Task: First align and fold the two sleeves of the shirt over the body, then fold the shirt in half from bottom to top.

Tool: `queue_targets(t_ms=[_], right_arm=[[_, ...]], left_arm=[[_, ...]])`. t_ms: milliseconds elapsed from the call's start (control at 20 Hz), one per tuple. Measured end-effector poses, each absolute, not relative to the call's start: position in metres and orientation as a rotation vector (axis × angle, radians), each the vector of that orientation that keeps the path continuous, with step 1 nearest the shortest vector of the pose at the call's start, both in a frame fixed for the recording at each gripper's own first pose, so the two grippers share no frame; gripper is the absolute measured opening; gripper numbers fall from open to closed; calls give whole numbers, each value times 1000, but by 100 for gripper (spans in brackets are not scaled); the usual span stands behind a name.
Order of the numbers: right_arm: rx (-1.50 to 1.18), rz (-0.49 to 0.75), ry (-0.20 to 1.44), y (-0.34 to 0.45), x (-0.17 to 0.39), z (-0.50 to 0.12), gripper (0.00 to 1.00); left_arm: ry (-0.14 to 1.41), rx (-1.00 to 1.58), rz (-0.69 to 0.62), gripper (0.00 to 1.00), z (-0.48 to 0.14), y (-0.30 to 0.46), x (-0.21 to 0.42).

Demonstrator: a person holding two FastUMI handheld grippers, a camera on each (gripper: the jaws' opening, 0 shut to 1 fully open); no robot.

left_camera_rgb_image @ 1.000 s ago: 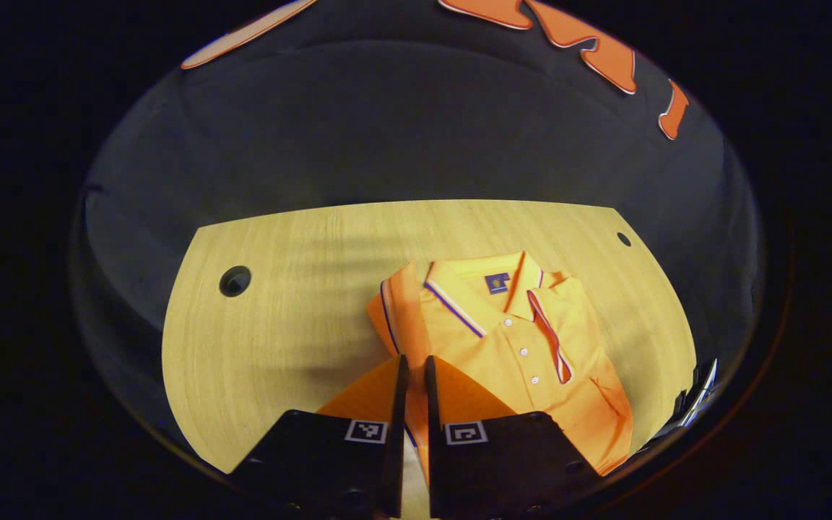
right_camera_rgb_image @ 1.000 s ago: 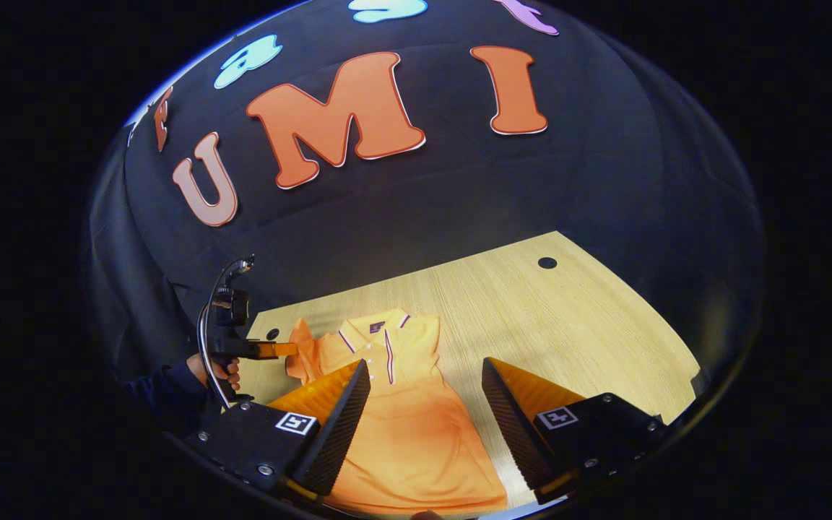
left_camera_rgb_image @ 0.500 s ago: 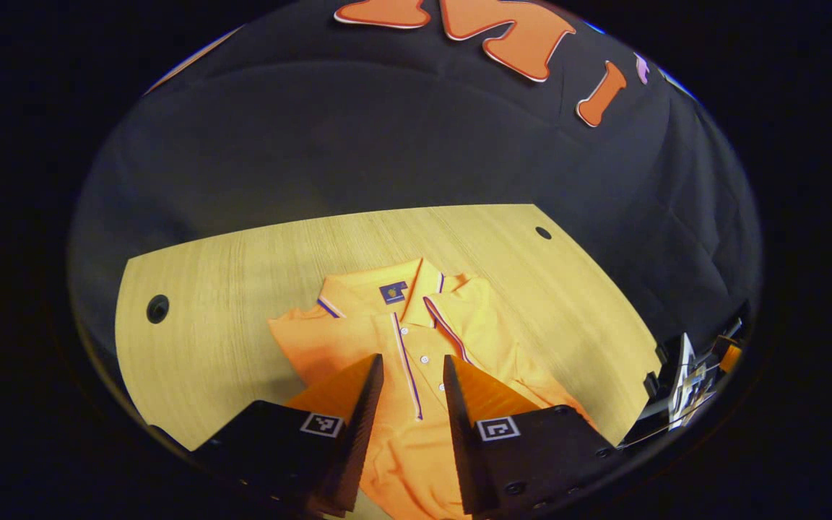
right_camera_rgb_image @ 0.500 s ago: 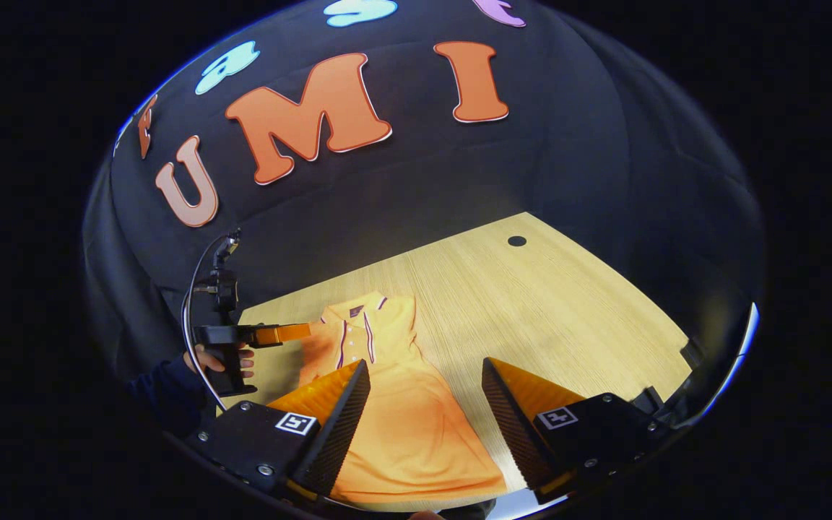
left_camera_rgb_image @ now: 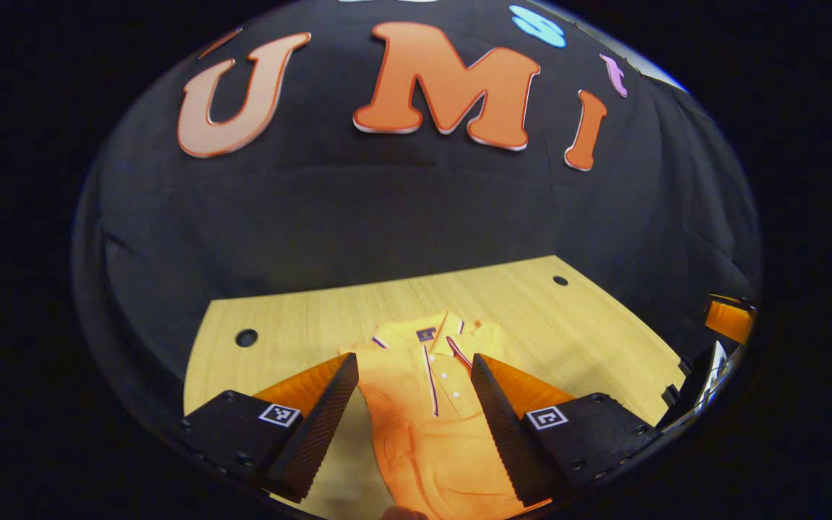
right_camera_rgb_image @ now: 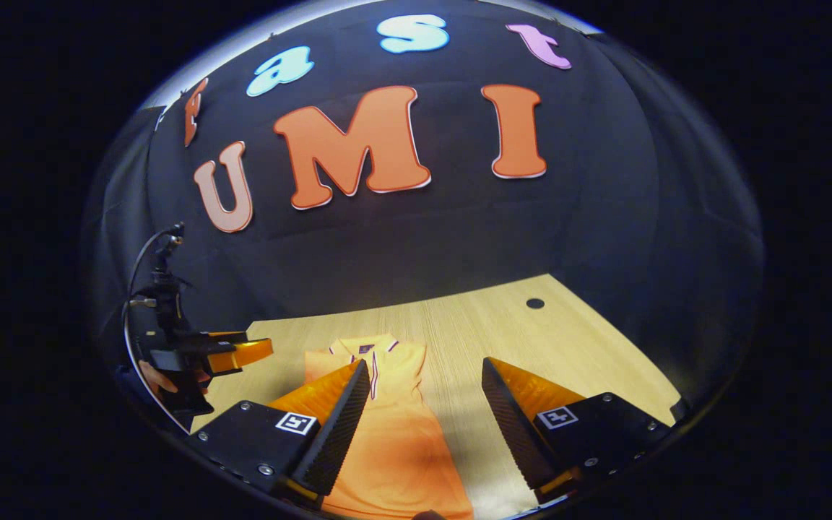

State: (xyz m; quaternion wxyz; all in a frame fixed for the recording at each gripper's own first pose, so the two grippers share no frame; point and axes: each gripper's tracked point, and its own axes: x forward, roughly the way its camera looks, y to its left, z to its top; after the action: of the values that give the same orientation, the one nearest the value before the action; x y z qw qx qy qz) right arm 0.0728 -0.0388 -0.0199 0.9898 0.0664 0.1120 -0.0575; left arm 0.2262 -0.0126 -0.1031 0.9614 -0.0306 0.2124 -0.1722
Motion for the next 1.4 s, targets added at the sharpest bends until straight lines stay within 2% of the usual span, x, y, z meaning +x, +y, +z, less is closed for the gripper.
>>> queue_targets(t_ms=[350, 600, 750, 900, 1400], right_arm=[[58, -36, 104, -24, 52, -3, 95], [21, 43, -66, -16, 33, 24, 95], [-3, 84, -89, -14, 19, 22, 96], [-11, 138, -19, -11, 8, -14, 96], [30, 162, 459, -21, -16, -175, 97]], left_arm=[[148, -69, -206, 96, -11, -1, 146], [-43, -63, -86, 96, 33, 14, 83], [-119, -64, -38, 96, 51, 17, 42], [-40, -68, 0, 98, 17, 16, 18], [573, -47, -37, 98, -171, 12, -25]])
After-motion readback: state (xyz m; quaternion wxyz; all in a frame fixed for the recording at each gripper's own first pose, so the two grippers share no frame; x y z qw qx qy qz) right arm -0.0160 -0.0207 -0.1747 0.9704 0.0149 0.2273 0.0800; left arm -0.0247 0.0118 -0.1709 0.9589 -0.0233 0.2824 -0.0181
